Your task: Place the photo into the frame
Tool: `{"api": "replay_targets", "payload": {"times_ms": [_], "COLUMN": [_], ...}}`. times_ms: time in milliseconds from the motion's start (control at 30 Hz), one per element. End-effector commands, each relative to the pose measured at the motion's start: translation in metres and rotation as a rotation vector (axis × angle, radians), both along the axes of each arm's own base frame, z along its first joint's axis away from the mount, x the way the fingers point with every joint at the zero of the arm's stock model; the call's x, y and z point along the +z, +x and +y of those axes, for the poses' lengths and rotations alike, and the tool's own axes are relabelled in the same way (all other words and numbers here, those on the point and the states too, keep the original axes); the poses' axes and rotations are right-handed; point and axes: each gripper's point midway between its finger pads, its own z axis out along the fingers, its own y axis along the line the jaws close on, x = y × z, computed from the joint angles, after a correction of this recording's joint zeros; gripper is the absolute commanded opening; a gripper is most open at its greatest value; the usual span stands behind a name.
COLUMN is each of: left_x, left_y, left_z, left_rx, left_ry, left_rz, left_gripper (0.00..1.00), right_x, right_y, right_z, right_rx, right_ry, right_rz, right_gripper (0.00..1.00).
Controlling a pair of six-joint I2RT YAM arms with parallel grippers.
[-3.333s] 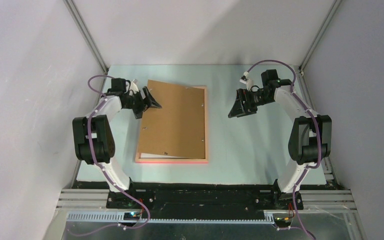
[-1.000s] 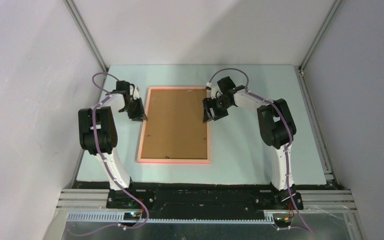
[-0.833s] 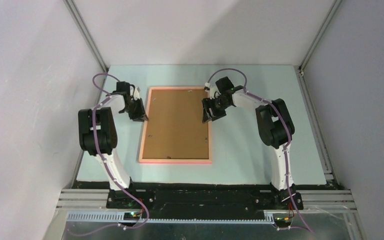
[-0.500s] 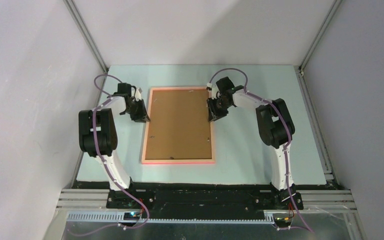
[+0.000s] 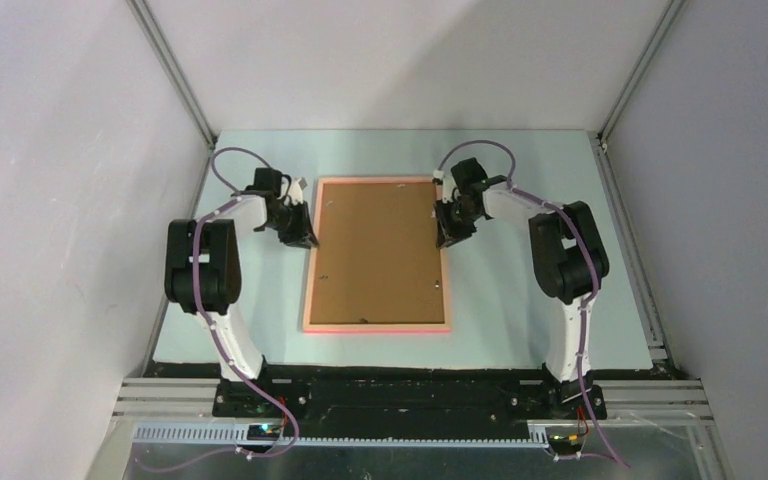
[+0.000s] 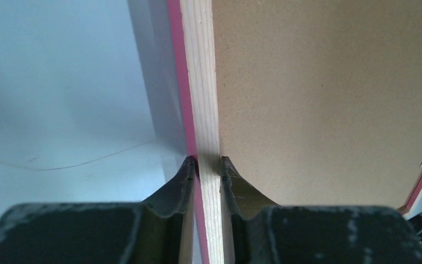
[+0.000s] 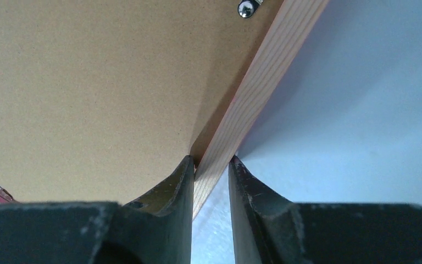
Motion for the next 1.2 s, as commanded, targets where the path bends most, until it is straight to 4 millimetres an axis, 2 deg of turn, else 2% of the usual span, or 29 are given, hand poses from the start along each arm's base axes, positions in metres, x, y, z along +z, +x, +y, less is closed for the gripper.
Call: {"api": "replay_targets", "payload": {"times_ms": [0,200,333,433,567,700,833,933,1033,1167], "left_x": [0.027,0.029,0.03,0.031,0.031,0.031,0.03,0.03,0.03,0.03], "left_y": [-0.019,-0.029,-0.04,-0.045,-0.05,-0.054,-0.057,-0.057,-0.058,-0.059], "left_z": [-0.068,-0.1,-0.117,-0.123,-0.124,-0.124,-0.124,-0.124,-0.124,-0.122], "left_rx": [-0.189,-0.284,-0.332,-0.352,-0.368,-0.375,-0.375,-0.37,-0.364,-0.364], "left_ry": [-0.211,-0.266,-0.287,-0.288,-0.277,-0.275,-0.28,-0.284,-0.283,-0.276], "left_rz": [-0.015,-0.008,0.002,-0.001,-0.007,-0.007,-0.008,-0.009,-0.01,-0.017], "left_gripper": [0.07,0.06,0.06,0.06,0.05,0.06,0.08,0.09,0.1,0.12], "right_x": [0.007,0.016,0.013,0.006,0.006,0.012,0.019,0.024,0.025,0.025], "right_y": [-0.01,-0.022,-0.038,-0.055,-0.068,-0.063,-0.05,-0.037,-0.025,-0.006], "right_z": [-0.018,-0.04,-0.052,-0.061,-0.07,-0.077,-0.082,-0.084,-0.089,-0.098], "right_rx": [0.035,0.008,-0.001,-0.001,-0.009,-0.036,-0.067,-0.087,-0.12,-0.17], "right_ry": [0.023,0.05,0.05,0.045,0.041,0.053,0.055,0.051,0.049,0.028], "right_rz": [-0.009,0.013,0.035,0.06,0.057,0.037,-0.007,-0.033,-0.037,-0.046], "right_gripper": [0.02,0.0,0.0,0.0,0.04,0.17,0.47,0.59,0.66,0.67]}}
